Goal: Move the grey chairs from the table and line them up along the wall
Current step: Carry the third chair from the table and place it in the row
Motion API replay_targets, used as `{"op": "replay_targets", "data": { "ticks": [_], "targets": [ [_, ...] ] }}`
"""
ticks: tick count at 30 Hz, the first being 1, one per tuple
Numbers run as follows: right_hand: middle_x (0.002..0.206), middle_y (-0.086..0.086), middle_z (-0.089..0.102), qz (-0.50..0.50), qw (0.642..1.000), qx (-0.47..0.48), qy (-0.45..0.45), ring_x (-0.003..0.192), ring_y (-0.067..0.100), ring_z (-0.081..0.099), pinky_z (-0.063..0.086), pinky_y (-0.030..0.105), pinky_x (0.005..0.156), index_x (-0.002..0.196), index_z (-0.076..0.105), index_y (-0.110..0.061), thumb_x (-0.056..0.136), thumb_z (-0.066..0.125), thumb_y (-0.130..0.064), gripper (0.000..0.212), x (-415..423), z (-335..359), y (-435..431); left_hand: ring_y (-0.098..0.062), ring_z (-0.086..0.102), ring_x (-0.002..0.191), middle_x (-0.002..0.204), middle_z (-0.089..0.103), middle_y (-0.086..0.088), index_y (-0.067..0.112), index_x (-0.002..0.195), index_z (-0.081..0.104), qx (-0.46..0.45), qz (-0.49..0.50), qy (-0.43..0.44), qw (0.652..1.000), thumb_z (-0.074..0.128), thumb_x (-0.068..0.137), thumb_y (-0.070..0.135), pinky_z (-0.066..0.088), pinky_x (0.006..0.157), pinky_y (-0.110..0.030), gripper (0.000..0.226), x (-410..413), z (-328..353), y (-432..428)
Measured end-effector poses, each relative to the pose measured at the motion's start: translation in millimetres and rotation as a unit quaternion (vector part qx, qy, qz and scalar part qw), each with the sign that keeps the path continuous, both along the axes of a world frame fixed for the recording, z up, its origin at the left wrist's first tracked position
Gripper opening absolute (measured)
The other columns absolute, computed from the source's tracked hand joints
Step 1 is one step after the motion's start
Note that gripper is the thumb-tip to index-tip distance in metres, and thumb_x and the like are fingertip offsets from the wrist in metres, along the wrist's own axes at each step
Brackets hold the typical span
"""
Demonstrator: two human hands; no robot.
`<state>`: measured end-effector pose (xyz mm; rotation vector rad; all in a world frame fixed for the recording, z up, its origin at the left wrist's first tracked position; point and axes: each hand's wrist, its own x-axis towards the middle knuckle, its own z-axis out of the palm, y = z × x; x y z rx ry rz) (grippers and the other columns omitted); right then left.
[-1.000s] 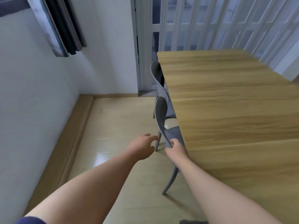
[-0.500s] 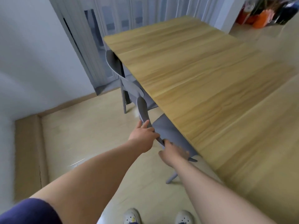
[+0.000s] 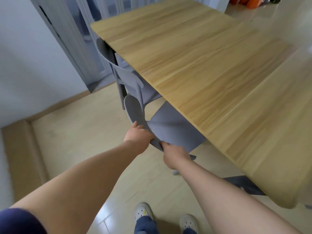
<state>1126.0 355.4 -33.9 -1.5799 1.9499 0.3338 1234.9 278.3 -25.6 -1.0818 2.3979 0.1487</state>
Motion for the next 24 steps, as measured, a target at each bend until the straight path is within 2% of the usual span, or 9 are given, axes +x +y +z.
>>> {"op": "replay_targets", "data": {
  "ticks": [5, 9, 12, 15, 17, 21, 24],
  "targets": [
    [0.126, 0.014, 0.058, 0.079, 0.997, 0.015, -0.009, 0.114, 0.035, 0.058, 0.048, 0.038, 0.084, 0.126, 0.047, -0.009, 0.089, 0.038, -0.001, 0.039, 18, 2, 28, -0.02, 0.037, 0.137, 0.14, 0.051, 0.008, 0.027, 0.13, 0.053, -0.007, 0.028, -0.015, 0.999, 0.04, 0.095, 0.007, 0.016, 0.118, -0.036, 0.042, 32, -4, 42],
    [0.126, 0.015, 0.059, 0.141, 0.99, 0.022, -0.001, 0.117, 0.035, 0.056, 0.037, 0.033, 0.075, 0.125, 0.047, -0.009, 0.089, 0.036, 0.001, 0.04, 16, 4, 58, -0.019, 0.046, 0.129, 0.136, 0.055, 0.009, 0.026, 0.128, 0.054, -0.012, 0.082, -0.001, 0.997, 0.042, 0.093, 0.007, 0.028, 0.108, -0.031, 0.042, 44, -10, 91],
    [0.127, 0.013, 0.059, 0.193, 0.981, 0.019, 0.002, 0.118, 0.035, 0.055, 0.043, 0.034, 0.078, 0.126, 0.05, -0.013, 0.088, 0.038, -0.001, 0.042, 5, 9, 88, -0.02, 0.054, 0.122, 0.131, 0.06, 0.007, 0.025, 0.125, 0.056, 0.004, 0.139, 0.0, 0.99, 0.043, 0.092, 0.005, 0.036, 0.101, -0.029, 0.041, 40, -10, 137],
    [0.13, 0.012, 0.058, 0.242, 0.97, 0.019, 0.001, 0.121, 0.034, 0.054, 0.047, 0.036, 0.09, 0.13, 0.05, -0.017, 0.089, 0.04, -0.004, 0.044, -4, 10, 123, -0.023, 0.059, 0.115, 0.124, 0.063, 0.001, 0.022, 0.123, 0.057, 0.021, 0.199, -0.02, 0.979, 0.042, 0.091, 0.002, 0.038, 0.083, -0.027, 0.041, 29, -6, 183],
    [0.13, 0.012, 0.057, 0.273, 0.962, 0.021, 0.015, 0.122, 0.033, 0.054, 0.048, 0.036, 0.091, 0.131, 0.05, -0.016, 0.089, 0.04, -0.002, 0.045, -8, 8, 143, -0.024, 0.06, 0.114, 0.124, 0.063, 0.0, 0.021, 0.125, 0.057, 0.027, 0.226, -0.035, 0.973, 0.043, 0.092, 0.003, 0.039, 0.076, -0.028, 0.041, 22, -7, 210],
    [0.127, 0.012, 0.058, 0.325, 0.945, 0.023, 0.04, 0.119, 0.032, 0.055, 0.048, 0.034, 0.089, 0.128, 0.052, -0.014, 0.087, 0.043, 0.001, 0.044, -16, 4, 180, -0.024, 0.061, 0.112, 0.123, 0.063, 0.0, 0.022, 0.126, 0.056, 0.025, 0.249, -0.035, 0.968, 0.042, 0.093, 0.004, 0.04, 0.074, -0.028, 0.04, 14, -14, 258],
    [0.125, 0.012, 0.06, 0.353, 0.934, 0.018, 0.052, 0.118, 0.031, 0.056, 0.048, 0.033, 0.089, 0.125, 0.054, -0.013, 0.087, 0.045, 0.002, 0.042, -23, 1, 212, -0.025, 0.061, 0.113, 0.125, 0.063, 0.0, 0.021, 0.126, 0.056, 0.026, 0.247, -0.031, 0.968, 0.044, 0.092, 0.004, 0.047, 0.079, -0.03, 0.04, 8, -22, 293]
  ]
}}
